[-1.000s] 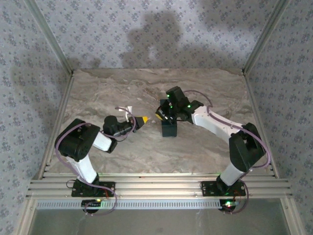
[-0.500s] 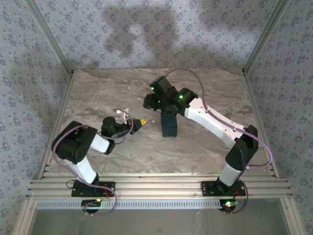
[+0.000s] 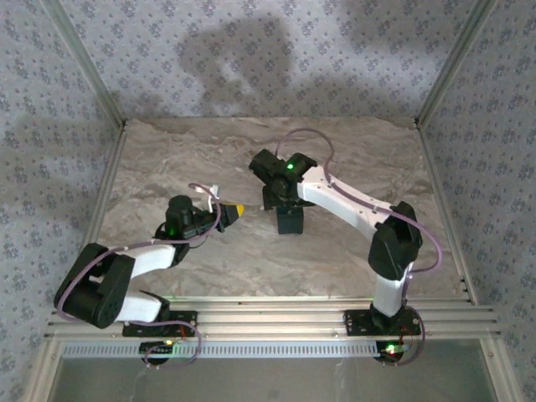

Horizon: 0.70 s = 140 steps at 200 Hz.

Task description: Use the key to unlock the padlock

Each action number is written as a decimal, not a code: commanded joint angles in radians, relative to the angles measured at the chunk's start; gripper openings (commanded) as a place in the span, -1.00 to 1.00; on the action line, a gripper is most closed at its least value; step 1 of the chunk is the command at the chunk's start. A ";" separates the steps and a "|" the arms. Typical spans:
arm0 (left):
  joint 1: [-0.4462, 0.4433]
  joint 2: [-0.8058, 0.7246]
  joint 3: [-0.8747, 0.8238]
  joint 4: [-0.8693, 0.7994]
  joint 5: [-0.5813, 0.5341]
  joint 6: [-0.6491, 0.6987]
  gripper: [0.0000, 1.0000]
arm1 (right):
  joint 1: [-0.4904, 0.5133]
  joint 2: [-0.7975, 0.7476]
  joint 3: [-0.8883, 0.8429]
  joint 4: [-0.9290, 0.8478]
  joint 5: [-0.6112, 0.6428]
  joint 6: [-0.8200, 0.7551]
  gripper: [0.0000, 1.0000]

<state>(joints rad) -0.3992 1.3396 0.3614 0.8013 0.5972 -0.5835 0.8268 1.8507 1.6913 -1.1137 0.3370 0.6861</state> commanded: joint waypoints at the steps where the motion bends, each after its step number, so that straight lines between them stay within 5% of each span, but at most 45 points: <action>1: 0.003 -0.043 -0.003 -0.069 -0.017 0.039 -1.00 | -0.015 0.053 0.016 -0.040 0.025 -0.044 0.78; 33: 0.003 -0.091 -0.032 -0.100 -0.038 0.050 -1.00 | -0.026 0.104 0.021 -0.033 0.005 -0.074 0.59; 79: 0.009 -0.179 -0.069 -0.182 -0.067 0.080 -1.00 | 0.041 0.168 0.072 -0.093 0.202 -0.175 -0.21; 117: 0.079 -0.316 -0.124 -0.324 -0.117 0.057 -1.00 | 0.184 0.344 0.186 -0.309 0.592 -0.198 -0.35; 140: 0.141 -0.438 -0.146 -0.431 -0.117 0.039 -1.00 | 0.246 0.434 0.217 -0.369 0.689 -0.191 -0.31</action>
<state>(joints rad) -0.3088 1.0096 0.2367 0.5053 0.4999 -0.5323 1.0130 2.1849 1.8866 -1.3319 0.8623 0.4992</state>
